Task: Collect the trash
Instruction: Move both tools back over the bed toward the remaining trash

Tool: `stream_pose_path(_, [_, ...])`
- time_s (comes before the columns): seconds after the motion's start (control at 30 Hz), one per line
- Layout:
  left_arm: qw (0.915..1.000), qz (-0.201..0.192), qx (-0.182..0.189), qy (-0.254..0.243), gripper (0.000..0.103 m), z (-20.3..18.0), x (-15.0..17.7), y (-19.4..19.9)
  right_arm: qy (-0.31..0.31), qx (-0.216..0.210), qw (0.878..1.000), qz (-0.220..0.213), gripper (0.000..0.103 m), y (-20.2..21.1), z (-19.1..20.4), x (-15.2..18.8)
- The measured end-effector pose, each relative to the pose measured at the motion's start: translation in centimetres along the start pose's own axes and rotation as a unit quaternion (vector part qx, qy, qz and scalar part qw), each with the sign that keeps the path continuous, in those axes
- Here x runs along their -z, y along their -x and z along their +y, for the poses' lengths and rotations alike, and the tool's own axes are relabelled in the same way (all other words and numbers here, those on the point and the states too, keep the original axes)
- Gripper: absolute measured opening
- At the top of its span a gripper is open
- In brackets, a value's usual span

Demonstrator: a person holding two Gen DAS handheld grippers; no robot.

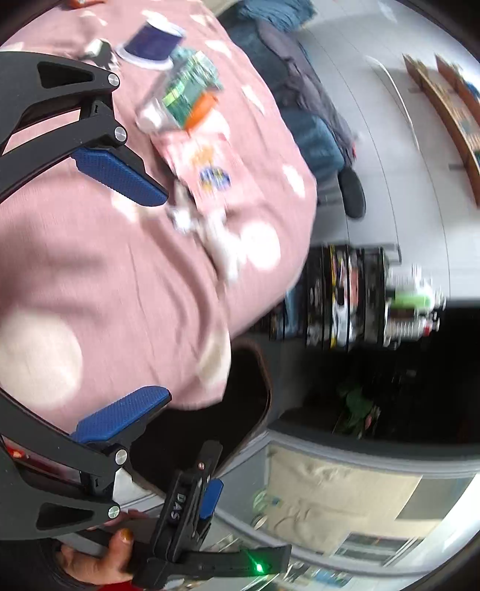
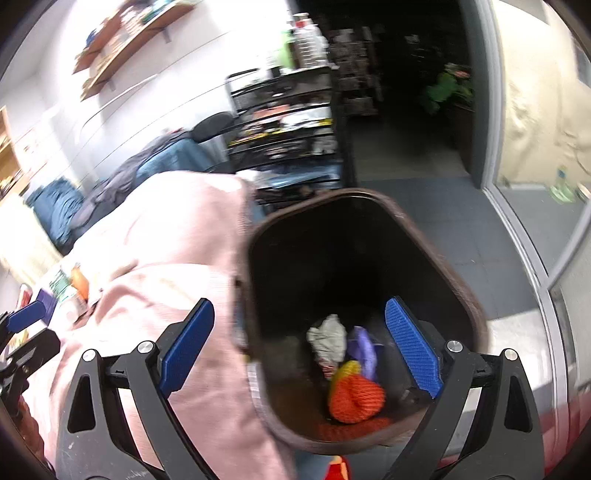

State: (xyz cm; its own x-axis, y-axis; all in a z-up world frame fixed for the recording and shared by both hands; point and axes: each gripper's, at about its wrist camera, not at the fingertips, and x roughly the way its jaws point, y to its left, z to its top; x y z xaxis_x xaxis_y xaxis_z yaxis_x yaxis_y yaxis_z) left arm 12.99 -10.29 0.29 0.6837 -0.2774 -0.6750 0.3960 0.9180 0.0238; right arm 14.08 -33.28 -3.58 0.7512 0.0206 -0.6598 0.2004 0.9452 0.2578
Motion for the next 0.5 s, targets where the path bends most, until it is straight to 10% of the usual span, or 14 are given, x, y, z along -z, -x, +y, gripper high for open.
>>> stream_pose_path(0.5, [0.9869,0.006,-0.096,0.129,0.097,14.0,6.0,3.9,0.134,-0.130,0.982,0.033,0.094,-2.0,15.6,-0.2])
